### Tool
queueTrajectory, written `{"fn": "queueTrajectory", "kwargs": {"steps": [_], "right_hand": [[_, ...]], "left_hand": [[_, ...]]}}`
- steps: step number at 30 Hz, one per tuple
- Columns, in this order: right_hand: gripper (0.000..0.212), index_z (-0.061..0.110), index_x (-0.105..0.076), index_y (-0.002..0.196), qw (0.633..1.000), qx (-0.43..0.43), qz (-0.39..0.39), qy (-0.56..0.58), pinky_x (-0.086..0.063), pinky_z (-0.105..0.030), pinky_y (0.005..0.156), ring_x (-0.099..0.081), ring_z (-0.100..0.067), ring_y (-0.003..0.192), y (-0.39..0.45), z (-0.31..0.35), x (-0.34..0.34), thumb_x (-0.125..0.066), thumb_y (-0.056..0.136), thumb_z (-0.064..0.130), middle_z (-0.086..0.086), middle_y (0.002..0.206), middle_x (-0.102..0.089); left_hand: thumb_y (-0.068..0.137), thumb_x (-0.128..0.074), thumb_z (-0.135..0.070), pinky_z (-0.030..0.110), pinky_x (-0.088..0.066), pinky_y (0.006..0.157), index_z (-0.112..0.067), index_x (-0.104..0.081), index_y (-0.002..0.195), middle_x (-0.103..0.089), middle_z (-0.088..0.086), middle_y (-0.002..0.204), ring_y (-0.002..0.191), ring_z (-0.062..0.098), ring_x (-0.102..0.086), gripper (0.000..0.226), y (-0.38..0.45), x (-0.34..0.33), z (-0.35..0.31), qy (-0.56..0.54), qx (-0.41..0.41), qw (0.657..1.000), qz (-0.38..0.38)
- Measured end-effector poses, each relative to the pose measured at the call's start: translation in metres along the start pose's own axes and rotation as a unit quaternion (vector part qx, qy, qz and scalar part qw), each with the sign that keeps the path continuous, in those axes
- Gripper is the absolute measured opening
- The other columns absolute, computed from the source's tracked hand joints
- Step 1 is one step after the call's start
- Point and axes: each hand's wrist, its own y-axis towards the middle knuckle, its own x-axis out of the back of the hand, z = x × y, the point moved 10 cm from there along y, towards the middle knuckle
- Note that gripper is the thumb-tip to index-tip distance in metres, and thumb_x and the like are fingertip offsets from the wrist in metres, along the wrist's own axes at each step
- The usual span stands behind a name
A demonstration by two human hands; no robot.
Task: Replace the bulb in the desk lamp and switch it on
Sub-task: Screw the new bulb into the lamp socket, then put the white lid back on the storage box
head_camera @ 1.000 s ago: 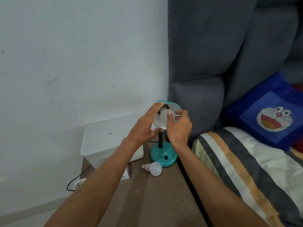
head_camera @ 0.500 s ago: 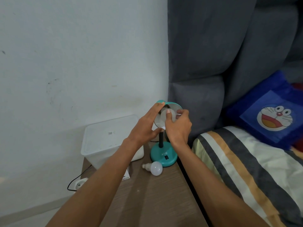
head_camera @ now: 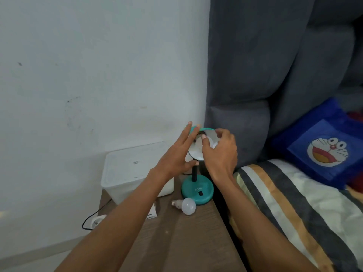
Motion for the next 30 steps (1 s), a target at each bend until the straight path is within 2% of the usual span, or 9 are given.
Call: {"fn": "queueTrajectory", "kwargs": {"steps": [4, 9, 14, 18, 20, 22, 24, 26, 30], "right_hand": [[0.05, 0.016, -0.056, 0.133, 0.989, 0.133, 0.025, 0.061, -0.051, -0.035, 0.096, -0.058, -0.017, 0.115, -0.012, 0.063, -0.01, -0.067, 0.091, 0.041, -0.002, 0.128, -0.06], [0.064, 0.018, -0.045, 0.146, 0.966, 0.181, 0.177, 0.042, -0.044, -0.033, 0.105, -0.052, -0.017, 0.129, -0.046, 0.102, -0.084, -0.063, 0.092, 0.048, -0.001, 0.143, -0.053], [0.08, 0.017, -0.036, 0.153, 0.941, 0.148, 0.302, -0.031, -0.034, -0.037, 0.113, -0.039, -0.022, 0.142, -0.076, 0.069, -0.159, -0.064, 0.089, 0.056, -0.004, 0.157, -0.04], [0.107, 0.012, -0.023, 0.157, 0.929, 0.101, 0.349, -0.078, -0.026, -0.04, 0.119, -0.024, -0.025, 0.15, -0.078, 0.032, -0.194, -0.074, 0.078, 0.062, -0.008, 0.164, -0.025], [0.127, 0.012, -0.014, 0.159, 0.911, 0.073, 0.388, -0.119, -0.022, -0.046, 0.122, -0.016, -0.027, 0.152, -0.079, 0.012, -0.208, -0.077, 0.065, 0.072, -0.01, 0.166, -0.017], [0.141, 0.016, -0.015, 0.158, 0.897, 0.049, 0.416, -0.141, -0.024, -0.049, 0.12, -0.017, -0.028, 0.151, -0.082, -0.005, -0.219, -0.077, 0.051, 0.082, -0.009, 0.164, -0.019], [0.139, 0.02, -0.023, 0.154, 0.894, 0.048, 0.425, -0.133, -0.031, -0.05, 0.116, -0.024, -0.028, 0.146, -0.083, -0.014, -0.227, -0.076, 0.043, 0.084, -0.007, 0.157, -0.031], [0.131, 0.022, -0.031, 0.149, 0.898, 0.055, 0.422, -0.107, -0.037, -0.046, 0.11, -0.031, -0.024, 0.139, -0.084, -0.017, -0.231, -0.075, 0.041, 0.082, -0.004, 0.147, -0.041], [0.119, 0.021, -0.037, 0.142, 0.91, 0.063, 0.401, -0.082, -0.042, -0.042, 0.105, -0.038, -0.023, 0.134, -0.084, -0.014, -0.226, -0.08, 0.045, 0.075, -0.006, 0.143, -0.042]], "left_hand": [[0.086, -0.08, -0.042, 0.033, -0.024, 0.125, -0.023, -0.001, 0.165, -0.003, -0.005, 0.174, 0.16, 0.015, -0.007, 0.114, -0.023, 0.037, 0.025, -0.007, 0.082, 0.995, -0.062], [0.084, -0.073, -0.061, 0.041, -0.023, 0.126, -0.02, -0.017, 0.164, -0.021, 0.001, 0.171, 0.159, 0.019, -0.014, 0.106, -0.093, 0.085, 0.088, 0.021, 0.229, 0.967, -0.105], [0.075, -0.07, -0.076, 0.045, -0.017, 0.127, -0.02, -0.019, 0.164, -0.018, 0.001, 0.172, 0.16, 0.021, -0.005, 0.116, -0.172, 0.104, 0.153, 0.059, 0.354, 0.927, -0.11], [0.059, -0.078, -0.083, 0.051, -0.016, 0.128, -0.022, -0.007, 0.165, -0.006, 0.003, 0.173, 0.16, 0.024, 0.0, 0.14, -0.214, 0.09, 0.197, 0.002, 0.427, 0.901, -0.074], [0.047, -0.078, -0.089, 0.055, -0.027, 0.124, -0.028, -0.011, 0.162, -0.017, 0.005, 0.167, 0.157, 0.028, -0.014, 0.146, -0.224, 0.084, 0.211, -0.03, 0.437, 0.895, -0.081], [0.044, -0.082, -0.086, 0.054, -0.039, 0.116, -0.028, -0.023, 0.155, -0.035, 0.006, 0.153, 0.146, 0.026, -0.034, 0.139, -0.228, 0.08, 0.216, -0.054, 0.43, 0.897, -0.087], [0.049, -0.089, -0.074, 0.049, -0.049, 0.107, -0.028, -0.035, 0.147, -0.048, 0.0, 0.138, 0.13, 0.02, -0.048, 0.12, -0.225, 0.079, 0.216, -0.074, 0.403, 0.907, -0.098], [0.056, -0.094, -0.059, 0.043, -0.052, 0.101, -0.03, -0.042, 0.142, -0.054, -0.005, 0.136, 0.125, 0.016, -0.053, 0.104, -0.221, 0.079, 0.214, -0.094, 0.377, 0.914, -0.119], [0.062, -0.096, -0.047, 0.03, -0.048, 0.091, -0.032, -0.043, 0.139, -0.057, -0.01, 0.132, 0.12, 0.013, -0.054, 0.095, -0.22, 0.079, 0.215, -0.107, 0.367, 0.912, -0.149]]}}
